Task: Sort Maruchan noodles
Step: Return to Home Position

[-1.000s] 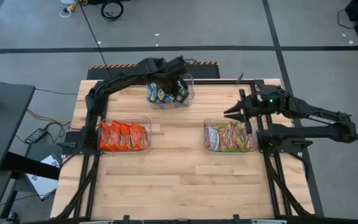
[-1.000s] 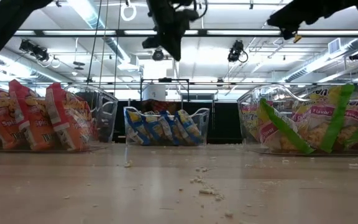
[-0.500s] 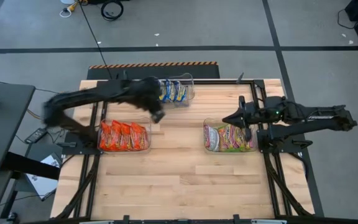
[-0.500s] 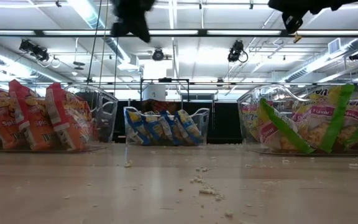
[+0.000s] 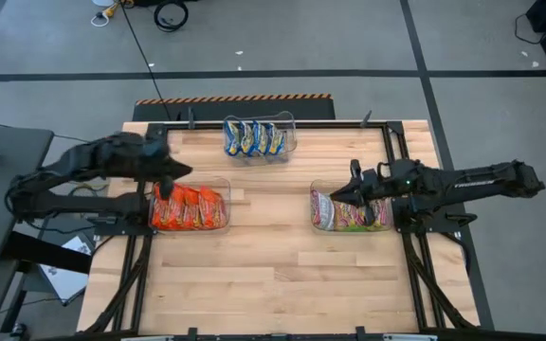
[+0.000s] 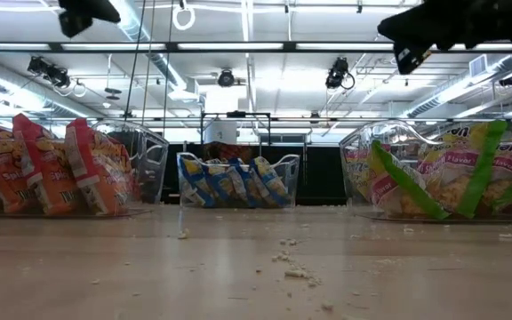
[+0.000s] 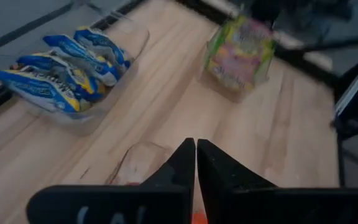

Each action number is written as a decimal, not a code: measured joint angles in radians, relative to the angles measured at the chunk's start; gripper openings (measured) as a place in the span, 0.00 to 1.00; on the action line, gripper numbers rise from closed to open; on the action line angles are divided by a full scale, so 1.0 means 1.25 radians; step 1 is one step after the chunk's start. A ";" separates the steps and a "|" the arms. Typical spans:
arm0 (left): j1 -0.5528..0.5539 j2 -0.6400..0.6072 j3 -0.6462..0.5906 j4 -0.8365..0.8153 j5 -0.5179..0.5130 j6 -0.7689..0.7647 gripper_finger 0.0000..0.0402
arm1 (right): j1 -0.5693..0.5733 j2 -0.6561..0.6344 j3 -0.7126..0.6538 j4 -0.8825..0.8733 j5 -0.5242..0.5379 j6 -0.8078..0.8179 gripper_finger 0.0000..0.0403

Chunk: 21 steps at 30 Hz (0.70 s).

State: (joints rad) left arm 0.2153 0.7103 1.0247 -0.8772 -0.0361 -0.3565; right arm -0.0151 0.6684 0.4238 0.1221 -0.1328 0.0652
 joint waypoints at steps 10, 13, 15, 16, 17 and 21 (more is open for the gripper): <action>-0.040 -0.250 -0.223 0.260 0.068 0.153 0.06 | -0.002 -0.186 -0.228 0.261 0.025 -0.025 0.09; -0.051 -0.341 -0.311 0.305 0.143 0.232 0.06 | -0.002 -0.274 -0.275 0.262 0.024 -0.001 0.09; -0.051 -0.395 -0.350 0.305 0.134 0.234 0.06 | -0.002 -0.330 -0.306 0.261 0.025 0.015 0.09; -0.051 -0.418 -0.366 0.308 0.116 0.230 0.06 | -0.002 -0.357 -0.322 0.261 0.025 0.021 0.09; -0.051 -0.441 -0.381 0.316 0.104 0.226 0.06 | -0.002 -0.381 -0.334 0.254 0.026 0.026 0.09; -0.051 -0.511 -0.472 0.425 0.121 0.219 0.06 | -0.003 -0.464 -0.334 0.151 0.024 0.018 0.09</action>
State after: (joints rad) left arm 0.1516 0.0719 0.4348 -0.3462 0.1156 -0.0824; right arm -0.0191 0.0881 0.0059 0.3113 -0.1024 0.0880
